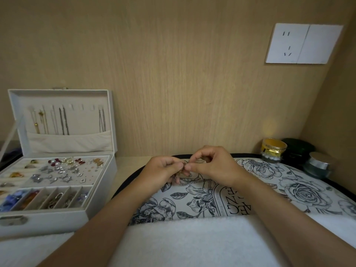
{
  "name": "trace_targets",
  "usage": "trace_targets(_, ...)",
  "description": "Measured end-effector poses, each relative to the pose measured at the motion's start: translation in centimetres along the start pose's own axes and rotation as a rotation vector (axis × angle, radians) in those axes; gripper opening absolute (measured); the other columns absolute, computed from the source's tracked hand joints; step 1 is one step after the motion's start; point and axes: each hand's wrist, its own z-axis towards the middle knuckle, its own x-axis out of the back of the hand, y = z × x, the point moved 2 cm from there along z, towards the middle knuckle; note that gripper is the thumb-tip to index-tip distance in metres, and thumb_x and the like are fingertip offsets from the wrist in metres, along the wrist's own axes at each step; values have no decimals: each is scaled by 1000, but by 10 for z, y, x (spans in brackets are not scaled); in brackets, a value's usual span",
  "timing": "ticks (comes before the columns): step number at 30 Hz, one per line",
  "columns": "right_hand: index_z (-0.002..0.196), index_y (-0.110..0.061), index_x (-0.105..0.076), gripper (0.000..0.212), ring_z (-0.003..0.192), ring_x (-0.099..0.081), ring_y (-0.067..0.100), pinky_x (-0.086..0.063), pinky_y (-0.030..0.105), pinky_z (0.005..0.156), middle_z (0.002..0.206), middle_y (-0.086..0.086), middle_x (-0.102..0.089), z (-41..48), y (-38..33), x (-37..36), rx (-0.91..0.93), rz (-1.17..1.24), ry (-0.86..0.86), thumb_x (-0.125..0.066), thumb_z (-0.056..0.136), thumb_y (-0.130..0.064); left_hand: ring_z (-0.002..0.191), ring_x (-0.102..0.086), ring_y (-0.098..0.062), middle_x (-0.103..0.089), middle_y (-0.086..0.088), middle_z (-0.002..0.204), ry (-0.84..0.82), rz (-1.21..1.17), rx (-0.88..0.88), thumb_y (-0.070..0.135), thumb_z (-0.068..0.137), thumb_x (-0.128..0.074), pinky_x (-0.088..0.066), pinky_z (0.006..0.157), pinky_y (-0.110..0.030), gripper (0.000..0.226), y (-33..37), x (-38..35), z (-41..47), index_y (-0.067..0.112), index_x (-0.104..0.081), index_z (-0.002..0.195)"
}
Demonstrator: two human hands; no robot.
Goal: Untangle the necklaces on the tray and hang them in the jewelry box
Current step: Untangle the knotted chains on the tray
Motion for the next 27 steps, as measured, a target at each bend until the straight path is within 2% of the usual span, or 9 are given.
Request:
trace_targets(2,76,-27,-78,12,66,-50,-3,-43,19,67,81,-7,-64,2,2,-1,22,-19,59,-88,73,-34,61,-59,-11,-77,-8,92,-6,3,-2,13,100,-55,-46,56,-15,20,-1,-1,0,8,-74,101)
trace_targets(5,77,-27,-79,8,70,-52,-2,-44,20,69,87,-1,-63,3,2,-4,34,-35,86,-87,76,-28,60,-59,-14,-76,-12,93,13,-45,15,12,100,-55,-47,54,-16,20,-1,-3,-1,4,-73,102)
trace_targets(11,75,-29,-79,7,75,-56,-1,-42,12,69,87,-5,-59,2,0,-6,66,-179,99,-82,79,-24,54,-59,-8,-77,-11,89,59,-3,26,12,98,-58,-44,49,-12,18,5,-7,-6,4,-75,99)
trace_targets(14,70,-25,-78,13,70,-58,-4,-44,14,66,86,-6,-63,2,-2,-9,-39,-27,92,-80,80,-17,59,-63,-16,-77,-5,84,104,44,24,19,94,-66,-45,56,-23,13,5,-7,-6,10,-76,94)
trace_targets(18,76,-18,-78,10,71,-64,-9,-44,10,65,82,-9,-74,1,-2,-9,-208,169,65,-75,86,-16,52,-65,-18,-77,-5,84,182,31,26,18,95,-65,-36,46,-26,13,6,-8,-6,10,-75,90)
trace_targets(21,86,-6,-77,14,68,-66,5,-47,12,58,77,-2,-73,0,-2,-11,-284,264,44,-69,91,-17,56,-70,-24,-74,-12,79,239,23,32,19,96,-64,-34,46,-28,14,5,-6,-4,11,-72,88)
trace_targets(23,96,2,-73,23,71,-59,15,-45,17,56,80,5,-67,-1,-1,-12,-331,282,38,-65,93,-20,60,-72,-27,-72,-7,81,253,25,38,17,97,-60,-35,43,-27,16,3,-3,-2,11,-68,84)
trace_targets(25,98,0,-72,26,74,-55,12,-42,19,56,82,3,-62,-1,0,-11,-352,267,45,-65,93,-24,59,-70,-25,-70,-3,84,239,32,42,14,97,-56,-36,43,-26,19,3,-3,-2,13,-64,79)
trace_targets(27,90,-10,-75,17,66,-58,1,-45,11,56,77,-4,-66,0,1,-11,-342,285,64,-67,92,-24,50,-63,-15,-67,-6,75,231,108,41,10,95,-53,-37,46,-28,21,3,-3,-4,10,-62,76)
